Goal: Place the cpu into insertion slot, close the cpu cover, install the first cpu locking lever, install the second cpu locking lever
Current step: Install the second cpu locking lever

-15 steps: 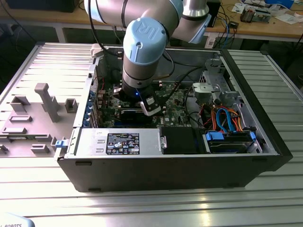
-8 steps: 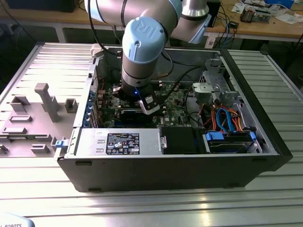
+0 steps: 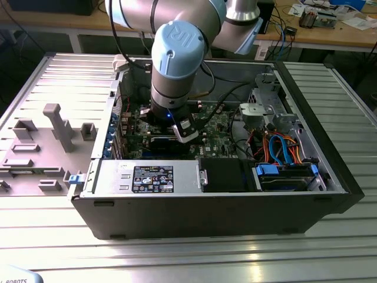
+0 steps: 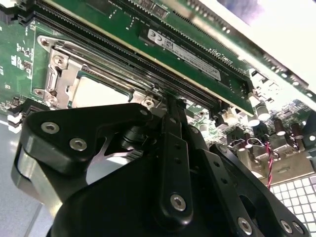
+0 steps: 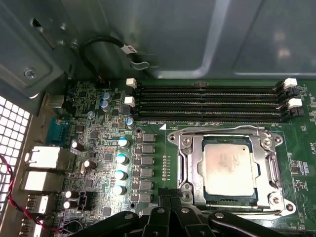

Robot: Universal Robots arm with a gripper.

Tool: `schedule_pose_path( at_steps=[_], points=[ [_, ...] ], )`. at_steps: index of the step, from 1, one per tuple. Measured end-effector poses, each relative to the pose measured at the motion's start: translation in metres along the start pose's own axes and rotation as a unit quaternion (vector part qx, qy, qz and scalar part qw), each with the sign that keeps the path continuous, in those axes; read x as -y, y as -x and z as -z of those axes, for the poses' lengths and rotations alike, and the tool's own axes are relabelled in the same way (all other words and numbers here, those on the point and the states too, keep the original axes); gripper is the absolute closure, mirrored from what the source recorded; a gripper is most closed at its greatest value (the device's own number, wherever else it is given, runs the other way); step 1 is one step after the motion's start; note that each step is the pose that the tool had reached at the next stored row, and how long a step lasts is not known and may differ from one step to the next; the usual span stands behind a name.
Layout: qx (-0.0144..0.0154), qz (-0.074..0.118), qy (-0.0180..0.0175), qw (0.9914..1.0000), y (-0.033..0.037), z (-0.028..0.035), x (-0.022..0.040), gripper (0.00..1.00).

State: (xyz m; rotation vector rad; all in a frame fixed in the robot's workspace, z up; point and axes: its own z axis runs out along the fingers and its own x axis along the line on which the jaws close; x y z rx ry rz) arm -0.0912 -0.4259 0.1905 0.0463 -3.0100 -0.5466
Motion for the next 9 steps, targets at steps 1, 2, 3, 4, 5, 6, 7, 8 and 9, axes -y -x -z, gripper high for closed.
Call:
schedule_pose_path(
  at_steps=[1,2,3,4,5,6,7,8,9],
  points=[
    [0.0001,0.000,-0.0007,1.00000,-0.0001,0.0001,-0.0001,0.89],
    [0.0000,0.000,-0.0019,1.00000,-0.0002,0.0002,-0.0001,0.89],
    [0.0000,0.000,-0.0037,0.99999,-0.0003,0.0004,-0.0001,0.89],
    [-0.0001,-0.001,-0.0054,0.99999,-0.0003,0.0005,-0.0001,0.89],
    [-0.0001,-0.001,-0.0070,0.99998,-0.0003,0.0007,-0.0002,0.89],
    [-0.0001,-0.001,-0.0092,0.99996,-0.0005,0.0011,-0.0003,0.89],
    [0.0001,-0.001,-0.0092,0.99996,-0.0009,0.0017,-0.0006,0.89],
    [0.0001,-0.001,-0.0091,0.99996,-0.0013,0.0030,-0.0011,0.89],
    [0.0000,-0.001,-0.0089,0.99996,-0.0021,0.0060,-0.0024,0.89]
  ],
)
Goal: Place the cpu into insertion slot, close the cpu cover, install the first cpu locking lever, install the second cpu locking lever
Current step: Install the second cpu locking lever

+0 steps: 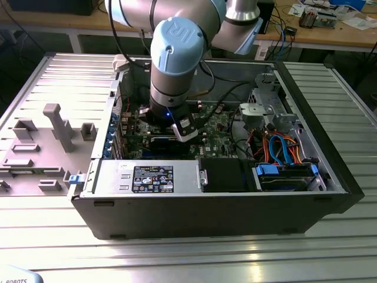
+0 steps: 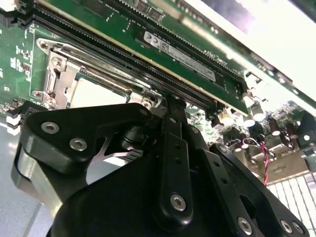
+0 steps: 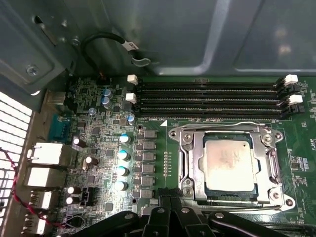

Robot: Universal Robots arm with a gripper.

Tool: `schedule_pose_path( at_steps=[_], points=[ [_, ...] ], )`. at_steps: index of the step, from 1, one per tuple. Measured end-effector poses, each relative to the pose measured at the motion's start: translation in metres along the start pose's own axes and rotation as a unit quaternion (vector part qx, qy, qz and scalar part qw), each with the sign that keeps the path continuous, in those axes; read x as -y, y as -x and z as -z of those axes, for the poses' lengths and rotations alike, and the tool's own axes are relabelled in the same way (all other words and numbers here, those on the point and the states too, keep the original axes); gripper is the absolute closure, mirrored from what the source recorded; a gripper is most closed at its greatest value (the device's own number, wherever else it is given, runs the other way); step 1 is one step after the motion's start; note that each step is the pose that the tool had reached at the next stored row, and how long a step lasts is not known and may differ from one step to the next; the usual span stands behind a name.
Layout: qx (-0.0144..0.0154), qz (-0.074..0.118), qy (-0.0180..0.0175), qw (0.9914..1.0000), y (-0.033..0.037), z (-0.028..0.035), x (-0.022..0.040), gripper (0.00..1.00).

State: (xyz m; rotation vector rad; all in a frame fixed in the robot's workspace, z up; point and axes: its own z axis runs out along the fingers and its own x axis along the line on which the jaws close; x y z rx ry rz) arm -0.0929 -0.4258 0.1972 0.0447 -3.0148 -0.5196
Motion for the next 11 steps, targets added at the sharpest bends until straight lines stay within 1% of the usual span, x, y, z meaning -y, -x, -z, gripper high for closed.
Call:
schedule_pose_path(
  at_steps=[1,3,4,11],
  points=[
    [-0.0001,0.000,-0.0003,1.00000,-0.0005,0.0025,-0.0008,0.89],
    [-0.0002,0.000,-0.0003,1.00000,-0.0017,0.0106,-0.0037,0.89],
    [-0.0001,0.000,-0.0003,1.00000,-0.0019,0.0122,-0.0043,0.89],
    [0.0000,0.000,-0.0003,1.00000,-0.0019,0.0122,-0.0043,0.89]
  ],
)
